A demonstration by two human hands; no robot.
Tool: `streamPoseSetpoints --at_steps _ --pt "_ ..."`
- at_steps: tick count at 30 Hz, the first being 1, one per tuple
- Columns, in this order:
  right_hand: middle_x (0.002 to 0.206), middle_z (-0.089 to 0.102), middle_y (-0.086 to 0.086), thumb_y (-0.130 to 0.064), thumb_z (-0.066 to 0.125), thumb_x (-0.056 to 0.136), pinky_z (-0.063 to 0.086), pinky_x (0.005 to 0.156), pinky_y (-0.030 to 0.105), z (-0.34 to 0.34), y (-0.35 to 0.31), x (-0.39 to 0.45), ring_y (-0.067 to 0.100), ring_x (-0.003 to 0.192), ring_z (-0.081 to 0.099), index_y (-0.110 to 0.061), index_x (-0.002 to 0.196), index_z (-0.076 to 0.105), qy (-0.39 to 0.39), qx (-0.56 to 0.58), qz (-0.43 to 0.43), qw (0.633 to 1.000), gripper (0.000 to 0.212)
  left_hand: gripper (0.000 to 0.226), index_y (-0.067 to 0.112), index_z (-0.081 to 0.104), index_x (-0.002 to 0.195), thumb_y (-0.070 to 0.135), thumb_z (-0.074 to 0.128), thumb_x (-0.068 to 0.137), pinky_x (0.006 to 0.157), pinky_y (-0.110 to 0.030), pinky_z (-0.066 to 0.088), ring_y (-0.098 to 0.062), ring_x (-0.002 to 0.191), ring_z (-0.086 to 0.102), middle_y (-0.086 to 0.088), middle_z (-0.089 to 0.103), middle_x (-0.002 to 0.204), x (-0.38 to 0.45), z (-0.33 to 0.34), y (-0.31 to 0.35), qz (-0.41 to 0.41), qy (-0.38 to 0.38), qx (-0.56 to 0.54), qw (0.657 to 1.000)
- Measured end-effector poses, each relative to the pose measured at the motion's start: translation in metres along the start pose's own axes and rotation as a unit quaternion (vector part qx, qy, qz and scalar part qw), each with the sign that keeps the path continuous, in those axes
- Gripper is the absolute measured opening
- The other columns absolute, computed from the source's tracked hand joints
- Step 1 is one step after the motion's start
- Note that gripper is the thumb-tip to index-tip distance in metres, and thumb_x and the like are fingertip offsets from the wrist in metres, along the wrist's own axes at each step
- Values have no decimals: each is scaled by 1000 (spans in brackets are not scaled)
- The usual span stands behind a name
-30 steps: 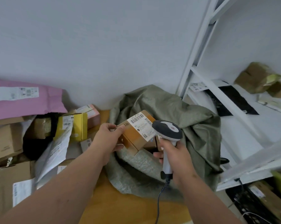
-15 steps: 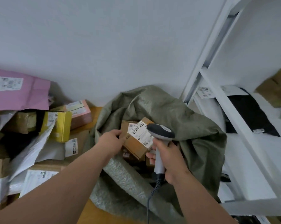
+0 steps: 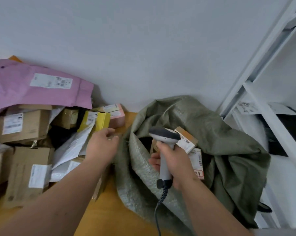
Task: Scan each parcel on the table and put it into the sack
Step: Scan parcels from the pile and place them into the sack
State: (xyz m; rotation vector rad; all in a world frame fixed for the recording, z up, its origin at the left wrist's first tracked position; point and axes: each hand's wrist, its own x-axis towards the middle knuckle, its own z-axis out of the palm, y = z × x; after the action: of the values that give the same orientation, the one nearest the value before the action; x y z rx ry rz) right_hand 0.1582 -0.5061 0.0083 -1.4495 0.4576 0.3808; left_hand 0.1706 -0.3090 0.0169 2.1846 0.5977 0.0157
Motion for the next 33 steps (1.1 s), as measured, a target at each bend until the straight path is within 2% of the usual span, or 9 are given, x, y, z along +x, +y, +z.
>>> streamPoseSetpoints --at_steps 5,7,9,14,16,20,27,30,33 --pt "87 73 11 -29 66 93 61 75 39 57 16 -15 21 72 75 -10 104 65 -20 -45 2 999 22 39 20 57 133 23 56 94 70 -33 49 -21 86 59 -4 63 121 1 -46 -55 -10 27 3 1000" --pt "88 71 10 -29 67 93 60 77 42 82 30 -19 22 75 74 -12 102 65 -16 -60 6 998 19 41 18 55 135 23 56 95 74 -31 44 -23 98 58 -6 58 132 4 -64 -82 -21 17 21 999" --pt "92 71 8 -29 67 92 60 77 42 106 46 -22 24 81 74 -15 103 64 -4 -76 16 997 18 42 18 53 138 25 55 96 80 -33 44 -27 109 57 -8 55 137 5 -77 -106 -41 -14 39 998" --pt "112 62 -1 -31 68 93 57 91 49 149 83 -31 21 101 60 -26 112 59 26 -62 45 997 22 42 21 48 141 21 48 98 69 -30 47 -16 89 55 -5 56 127 3 -88 -155 -92 -123 17 988" --pt "113 64 -4 -33 69 91 54 95 51 160 96 -33 20 101 60 -26 125 56 40 -74 43 996 38 41 21 51 138 20 48 97 78 -33 51 -20 97 58 -2 60 118 1 -89 -169 -107 -167 -1 980" --pt "108 69 -7 -30 68 93 53 96 51 175 114 -40 16 99 65 -30 108 60 41 -42 45 997 18 34 22 56 134 17 49 101 79 -26 40 -15 102 52 6 61 110 -6 -91 -181 -132 -217 -63 965" --pt "104 70 2 -33 69 91 52 95 49 168 130 -65 26 99 64 -31 102 61 120 11 45 992 13 25 30 66 120 23 58 98 86 -30 38 -12 102 53 16 61 100 -19 -102 -187 -114 -169 -164 965" --pt "104 71 5 -29 69 92 51 98 51 156 128 -79 28 102 65 -29 99 60 106 46 53 992 11 18 35 68 112 31 61 96 94 -36 35 -7 100 52 12 62 111 -30 -105 -177 -124 -196 -240 943" --pt "107 70 4 -28 68 92 50 101 51 146 123 -89 27 104 64 -30 103 59 86 65 37 993 14 22 46 68 112 36 64 93 102 -49 31 -18 117 45 13 58 122 -43 -106 -168 -138 -225 -273 925"
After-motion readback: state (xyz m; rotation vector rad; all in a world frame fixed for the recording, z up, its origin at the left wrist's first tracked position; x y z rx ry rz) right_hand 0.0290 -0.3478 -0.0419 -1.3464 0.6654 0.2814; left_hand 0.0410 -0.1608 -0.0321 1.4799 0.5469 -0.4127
